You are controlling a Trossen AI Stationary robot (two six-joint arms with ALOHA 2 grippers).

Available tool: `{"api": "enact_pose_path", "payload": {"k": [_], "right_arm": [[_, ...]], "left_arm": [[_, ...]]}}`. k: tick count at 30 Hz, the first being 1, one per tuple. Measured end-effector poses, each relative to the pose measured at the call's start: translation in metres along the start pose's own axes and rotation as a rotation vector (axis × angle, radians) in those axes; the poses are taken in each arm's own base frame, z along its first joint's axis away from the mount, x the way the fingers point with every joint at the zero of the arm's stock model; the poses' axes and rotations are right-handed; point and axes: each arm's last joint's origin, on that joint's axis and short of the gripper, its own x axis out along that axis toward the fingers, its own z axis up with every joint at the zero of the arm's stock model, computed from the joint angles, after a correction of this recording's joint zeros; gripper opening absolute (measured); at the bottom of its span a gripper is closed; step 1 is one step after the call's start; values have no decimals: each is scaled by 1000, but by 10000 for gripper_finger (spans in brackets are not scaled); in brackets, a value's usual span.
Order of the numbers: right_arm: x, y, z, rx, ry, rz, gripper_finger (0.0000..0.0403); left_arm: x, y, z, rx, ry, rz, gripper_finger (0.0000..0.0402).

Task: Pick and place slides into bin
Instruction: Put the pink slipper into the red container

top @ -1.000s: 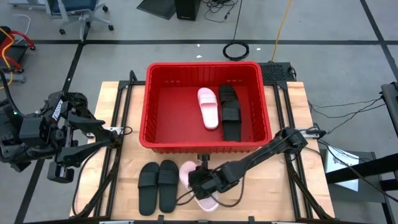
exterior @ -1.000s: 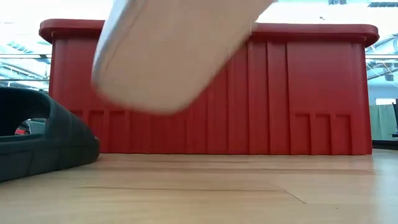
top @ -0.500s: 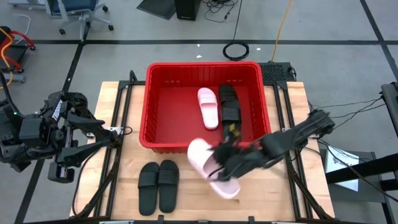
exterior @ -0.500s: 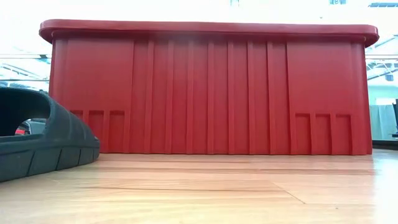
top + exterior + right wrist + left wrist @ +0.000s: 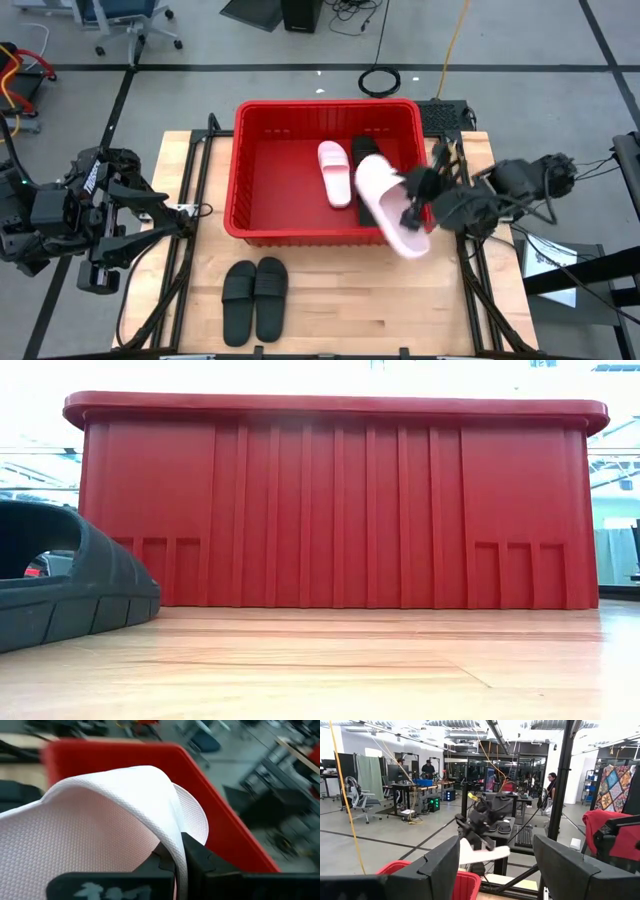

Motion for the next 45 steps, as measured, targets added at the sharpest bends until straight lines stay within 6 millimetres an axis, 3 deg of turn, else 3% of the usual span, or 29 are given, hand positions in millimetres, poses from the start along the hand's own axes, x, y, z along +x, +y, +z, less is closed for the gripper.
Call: {"api": "enact_pose_path", "payload": {"k": [6,14,21,26,30,36,40,45], "right_arm": [[14,-28,-9,10,128,-132,0],[62,-33,1,53,221,-181,0],[92,-30,41,-37,138,-173,0],[104,-38,71,-39,85,-209,0],[115,-42,83,-52,87,-228,0],[143,-33,71,-55,207,-223,0],[169,-18,55,-74,356,-238,0],[197,3,46,-131,423,-233,0]], "left_arm": [[0,0,0,0,0,0,255],[0,0,0,-1,0,0,255],[0,0,0,5,2,2,255],[0,1,0,8,17,21,255],[0,2,-1,37,42,51,255],[-1,7,2,46,33,42,255],[-1,11,4,44,31,42,255],[-1,17,7,50,29,42,255]]}}
